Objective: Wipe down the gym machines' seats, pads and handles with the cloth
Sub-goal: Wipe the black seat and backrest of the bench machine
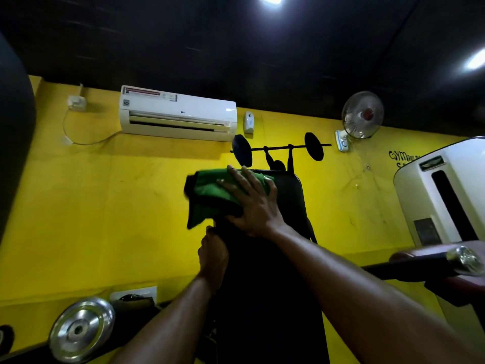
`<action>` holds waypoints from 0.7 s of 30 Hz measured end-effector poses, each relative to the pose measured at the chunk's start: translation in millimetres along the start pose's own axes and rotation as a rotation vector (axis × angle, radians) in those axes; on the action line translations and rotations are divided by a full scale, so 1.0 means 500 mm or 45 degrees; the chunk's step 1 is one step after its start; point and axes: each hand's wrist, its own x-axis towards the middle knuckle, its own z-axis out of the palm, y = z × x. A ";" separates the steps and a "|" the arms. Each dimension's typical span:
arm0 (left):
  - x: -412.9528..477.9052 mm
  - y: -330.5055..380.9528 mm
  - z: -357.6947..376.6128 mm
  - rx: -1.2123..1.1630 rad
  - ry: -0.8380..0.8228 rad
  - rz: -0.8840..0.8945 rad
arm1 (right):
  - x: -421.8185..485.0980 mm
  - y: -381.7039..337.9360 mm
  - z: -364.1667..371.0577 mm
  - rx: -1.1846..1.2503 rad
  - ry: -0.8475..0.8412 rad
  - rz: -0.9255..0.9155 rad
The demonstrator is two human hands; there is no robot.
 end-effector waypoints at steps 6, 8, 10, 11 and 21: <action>0.004 -0.004 0.000 0.217 0.024 0.065 | 0.092 -0.062 -0.027 0.267 -0.066 0.716; 0.013 -0.009 0.004 0.161 0.026 0.044 | 0.067 -0.060 -0.017 0.196 -0.032 0.311; 0.015 -0.011 0.008 0.081 0.042 0.014 | 0.025 -0.020 -0.004 0.008 -0.014 -0.120; 0.013 -0.012 0.008 0.082 0.038 0.009 | 0.016 0.005 -0.006 -0.048 -0.013 -0.188; 0.008 -0.008 0.005 0.063 0.017 0.033 | 0.047 0.001 -0.017 -0.065 -0.037 -0.044</action>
